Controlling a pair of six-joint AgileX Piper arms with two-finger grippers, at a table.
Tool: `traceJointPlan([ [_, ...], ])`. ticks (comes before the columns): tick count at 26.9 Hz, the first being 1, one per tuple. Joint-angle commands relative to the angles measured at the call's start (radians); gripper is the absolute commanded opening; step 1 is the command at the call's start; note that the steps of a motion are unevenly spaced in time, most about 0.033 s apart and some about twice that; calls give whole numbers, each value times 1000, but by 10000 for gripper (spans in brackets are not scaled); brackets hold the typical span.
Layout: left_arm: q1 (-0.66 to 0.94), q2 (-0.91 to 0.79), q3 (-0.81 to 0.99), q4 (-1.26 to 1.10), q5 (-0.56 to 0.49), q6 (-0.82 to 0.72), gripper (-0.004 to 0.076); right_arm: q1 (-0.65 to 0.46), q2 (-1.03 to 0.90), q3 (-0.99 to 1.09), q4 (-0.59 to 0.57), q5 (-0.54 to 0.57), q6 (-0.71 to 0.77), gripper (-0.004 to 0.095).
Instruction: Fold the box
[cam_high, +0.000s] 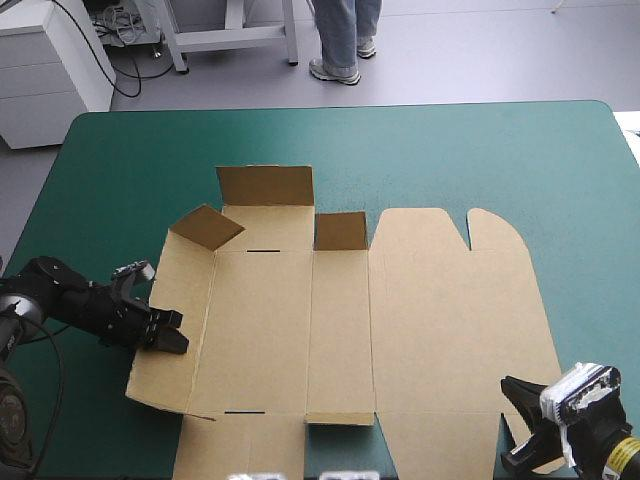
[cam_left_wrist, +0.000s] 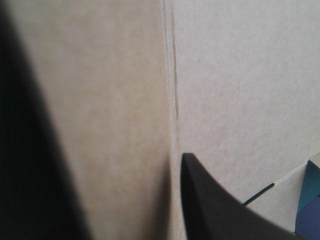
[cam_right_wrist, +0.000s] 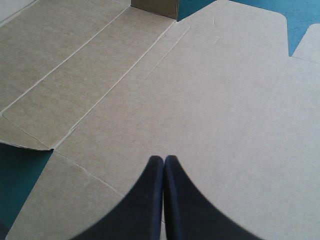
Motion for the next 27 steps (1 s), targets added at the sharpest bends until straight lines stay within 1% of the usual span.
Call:
traceJointPlan([
  [1,-9,-26,-29,-44,107,-21,-2,-5,11,-25,-5,-78,-6,-18],
  [4,-33,-26,-31,-19,107,-21,-8,-5,11,-25,-5,-78,-6,-18],
  [6,-74,-26,-43,42,103,-23,-8,-5,11,-25,-5,-78,-6,-18],
  [9,-147,-26,-78,141,56,-82,-8,-5,11,-25,-5,-78,-6,-17],
  [11,-212,-26,-134,222,-4,-150,-8,-5,11,-25,-5,-78,-6,-18],
  [14,-253,-26,-201,284,-43,-205,-8,-5,11,-25,-4,-78,-6,-18],
  [20,-266,-26,-351,382,-80,-216,-8,-5,11,-25,9,-78,3,-18],
  [22,-266,-26,-394,408,-93,-184,-8,-5,11,-25,11,-78,3,-18],
  [23,-266,-26,-416,398,-95,-143,-8,-5,11,-25,14,-78,3,-18],
  [24,-268,-26,-450,391,-87,-70,-8,-5,11,-25,16,-78,1,-18],
  [27,-307,-26,-485,425,-111,-11,-8,-5,11,-25,18,-78,1,-18],
])
